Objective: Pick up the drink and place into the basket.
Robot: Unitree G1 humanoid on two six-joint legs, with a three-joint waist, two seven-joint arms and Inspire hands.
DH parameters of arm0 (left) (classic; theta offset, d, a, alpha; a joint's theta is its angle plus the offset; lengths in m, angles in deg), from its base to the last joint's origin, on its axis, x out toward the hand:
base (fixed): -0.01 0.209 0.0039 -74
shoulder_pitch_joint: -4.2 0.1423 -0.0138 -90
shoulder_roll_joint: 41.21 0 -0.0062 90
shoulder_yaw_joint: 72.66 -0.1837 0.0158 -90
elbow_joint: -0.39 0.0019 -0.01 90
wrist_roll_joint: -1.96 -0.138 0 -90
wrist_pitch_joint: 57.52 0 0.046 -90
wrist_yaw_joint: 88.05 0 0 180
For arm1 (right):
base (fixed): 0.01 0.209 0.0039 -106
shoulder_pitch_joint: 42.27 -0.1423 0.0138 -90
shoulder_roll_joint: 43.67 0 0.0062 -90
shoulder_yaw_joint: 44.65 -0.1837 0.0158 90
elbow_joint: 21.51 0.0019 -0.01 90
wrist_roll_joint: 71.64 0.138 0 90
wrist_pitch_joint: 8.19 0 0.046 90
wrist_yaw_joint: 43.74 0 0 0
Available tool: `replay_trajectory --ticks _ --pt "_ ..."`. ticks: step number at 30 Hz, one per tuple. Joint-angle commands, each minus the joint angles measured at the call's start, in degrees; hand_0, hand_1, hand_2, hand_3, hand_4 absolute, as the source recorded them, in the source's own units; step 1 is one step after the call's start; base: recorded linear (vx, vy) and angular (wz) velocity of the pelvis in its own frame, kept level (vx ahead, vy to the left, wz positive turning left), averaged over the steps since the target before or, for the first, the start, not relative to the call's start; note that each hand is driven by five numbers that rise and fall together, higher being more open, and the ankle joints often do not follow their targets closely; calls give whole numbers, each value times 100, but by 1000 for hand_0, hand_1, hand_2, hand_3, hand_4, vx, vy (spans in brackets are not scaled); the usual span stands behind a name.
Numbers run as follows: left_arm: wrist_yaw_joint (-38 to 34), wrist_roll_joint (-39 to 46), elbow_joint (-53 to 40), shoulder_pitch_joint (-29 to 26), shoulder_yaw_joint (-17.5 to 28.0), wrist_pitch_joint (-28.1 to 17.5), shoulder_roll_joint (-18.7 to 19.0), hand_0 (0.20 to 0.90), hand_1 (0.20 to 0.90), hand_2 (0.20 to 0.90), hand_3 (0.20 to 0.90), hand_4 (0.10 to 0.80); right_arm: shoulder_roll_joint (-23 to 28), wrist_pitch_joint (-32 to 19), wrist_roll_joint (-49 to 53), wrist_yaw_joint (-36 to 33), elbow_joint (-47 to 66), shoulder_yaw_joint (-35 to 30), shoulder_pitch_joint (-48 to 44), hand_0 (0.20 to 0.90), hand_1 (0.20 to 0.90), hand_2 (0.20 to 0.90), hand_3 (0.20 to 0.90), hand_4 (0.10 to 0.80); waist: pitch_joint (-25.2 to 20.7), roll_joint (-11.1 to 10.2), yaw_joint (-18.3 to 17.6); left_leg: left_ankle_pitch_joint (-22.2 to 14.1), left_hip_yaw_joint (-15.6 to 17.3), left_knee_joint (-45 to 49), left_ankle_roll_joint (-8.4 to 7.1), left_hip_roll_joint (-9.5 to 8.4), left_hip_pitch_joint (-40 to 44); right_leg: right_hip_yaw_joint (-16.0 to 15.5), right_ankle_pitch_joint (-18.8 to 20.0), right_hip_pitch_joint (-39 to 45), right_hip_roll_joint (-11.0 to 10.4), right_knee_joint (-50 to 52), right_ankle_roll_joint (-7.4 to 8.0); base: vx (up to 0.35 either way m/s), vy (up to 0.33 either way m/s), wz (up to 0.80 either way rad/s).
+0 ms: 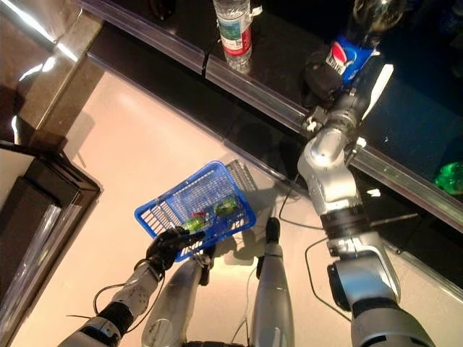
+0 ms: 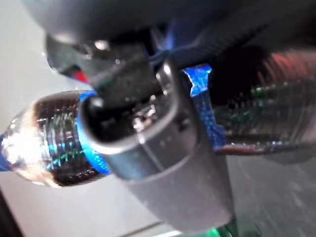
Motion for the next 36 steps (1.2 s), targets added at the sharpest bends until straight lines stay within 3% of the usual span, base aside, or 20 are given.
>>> replay_trajectory --ticks 1,8,13,25,36 --pt "333 367 -1228 1016 362 -622 498 300 300 300 200 100 168 -944 -723 661 1923 -528 -317 300 300 300 200 100 -136 -134 -127 313 -122 132 261 -179 206 -420 -868 783 183 484 -493 -21 37 -2" --pt "471 390 -2094 1440 567 -734 590 300 300 300 200 100 -93 -1272 -424 1822 2713 -432 757 300 300 300 200 100 -506 -249 -160 309 -2 -44 211 -49 627 -434 -931 1281 186 263 -503 0 27 -8" --pt "299 339 -2724 1590 651 -559 684 300 300 300 200 100 -259 -1410 -233 2396 3182 -306 1251 300 300 300 200 100 -800 -359 -134 259 22 -102 198 -3 880 -467 -999 1641 197 162 -508 66 0 2" --pt "747 -99 -4093 1925 638 -78 1032 300 300 300 200 100 -528 -983 1257 4120 3776 574 2095 300 300 300 200 100 -1495 -506 102 182 -105 -660 228 -29 1610 -522 -1036 2480 263 -359 -431 84 13 10" --pt "1120 -593 -5508 2009 647 -2 1638 300 300 300 200 100 -525 -919 1060 4057 3590 1274 2264 300 300 300 200 100 -1526 -467 354 213 -288 -843 279 -73 1739 -650 -1020 2657 266 -463 -395 17 5 12"
